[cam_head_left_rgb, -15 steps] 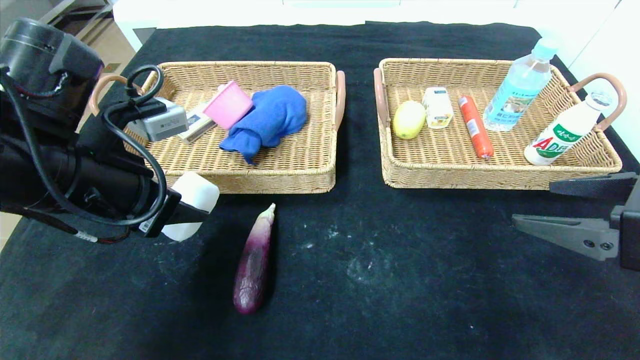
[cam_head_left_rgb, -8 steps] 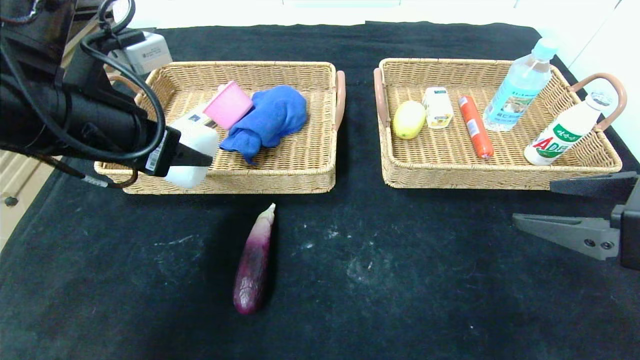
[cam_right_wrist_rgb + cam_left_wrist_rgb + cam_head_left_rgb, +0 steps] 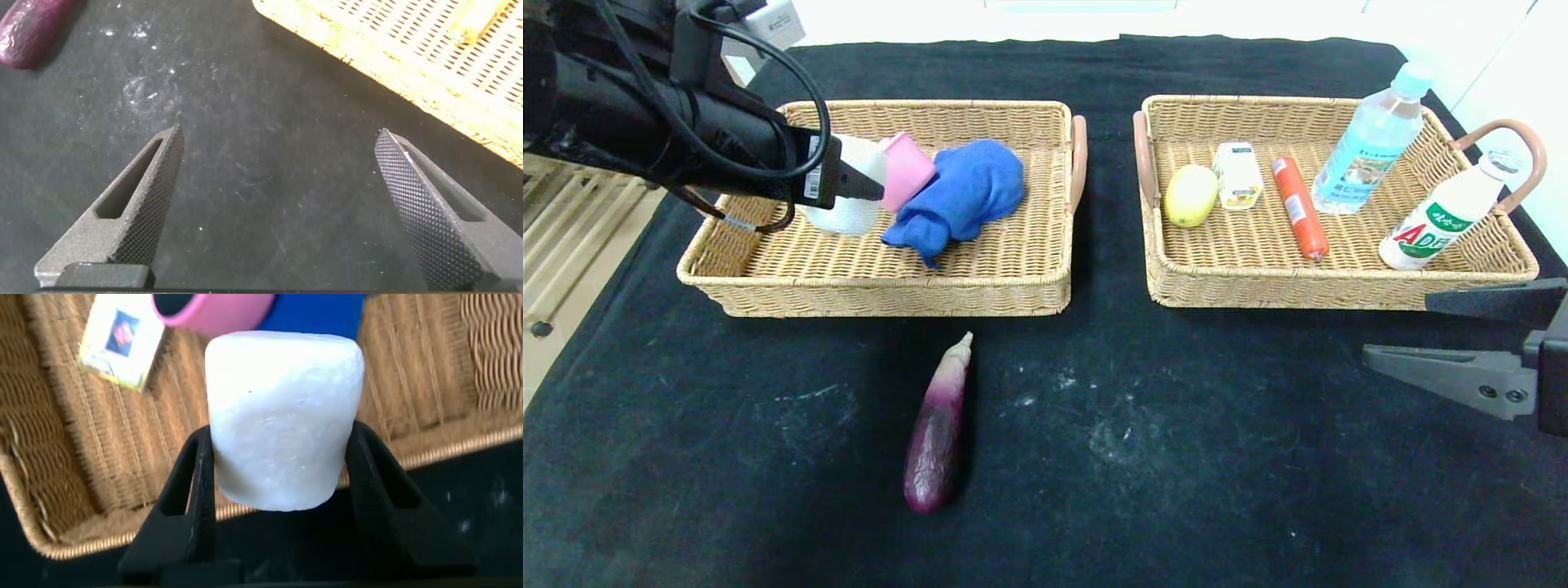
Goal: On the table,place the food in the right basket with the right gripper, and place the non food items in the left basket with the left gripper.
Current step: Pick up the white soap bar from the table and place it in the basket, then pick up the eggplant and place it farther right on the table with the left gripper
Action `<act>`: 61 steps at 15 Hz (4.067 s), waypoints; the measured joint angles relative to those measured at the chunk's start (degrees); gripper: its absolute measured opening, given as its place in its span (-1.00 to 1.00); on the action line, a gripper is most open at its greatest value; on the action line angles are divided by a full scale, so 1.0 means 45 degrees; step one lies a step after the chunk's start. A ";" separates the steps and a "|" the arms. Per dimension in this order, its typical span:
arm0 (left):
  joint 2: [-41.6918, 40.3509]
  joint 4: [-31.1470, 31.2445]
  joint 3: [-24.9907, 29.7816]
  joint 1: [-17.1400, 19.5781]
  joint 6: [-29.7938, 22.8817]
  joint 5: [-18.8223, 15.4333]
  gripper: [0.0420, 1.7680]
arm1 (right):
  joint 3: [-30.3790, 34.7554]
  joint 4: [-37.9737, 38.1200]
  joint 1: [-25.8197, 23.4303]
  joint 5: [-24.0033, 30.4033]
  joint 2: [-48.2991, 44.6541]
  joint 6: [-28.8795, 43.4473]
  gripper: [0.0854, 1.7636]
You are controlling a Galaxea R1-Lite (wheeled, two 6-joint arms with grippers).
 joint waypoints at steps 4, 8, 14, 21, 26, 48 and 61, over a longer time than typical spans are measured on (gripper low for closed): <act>0.0631 -0.1287 -0.0171 0.0520 -0.0141 0.0019 0.10 | -0.0016 -0.0030 -0.0054 0.0005 -0.0019 0.0000 0.94; 0.0981 -0.2273 -0.0195 0.1078 -0.0618 0.0033 0.10 | -0.0024 -0.0030 -0.0084 0.0005 -0.0019 0.0000 0.94; 0.1281 -0.2327 -0.0585 0.2026 -0.0650 -0.0404 0.09 | -0.0024 -0.0030 -0.0098 0.0000 -0.0019 0.0000 0.94; 0.1723 -0.2820 -0.0612 0.2603 -0.0691 -0.0574 0.39 | -0.0054 -0.0030 -0.0108 0.0000 -0.0005 0.0022 0.94; 0.1742 -0.2807 -0.0599 0.2620 -0.0685 -0.0588 0.65 | -0.0062 -0.0030 -0.0108 0.0000 -0.0011 0.0022 0.94; -0.0672 0.1420 -0.0420 0.0219 -0.1490 -0.0477 0.92 | -0.0073 -0.0062 -0.0165 0.0035 -0.0011 0.0062 0.94; -0.1181 0.4771 0.0656 -0.3812 -0.5033 0.1734 0.93 | -0.0098 -0.0084 -0.0165 -0.0005 -0.0011 0.0081 0.94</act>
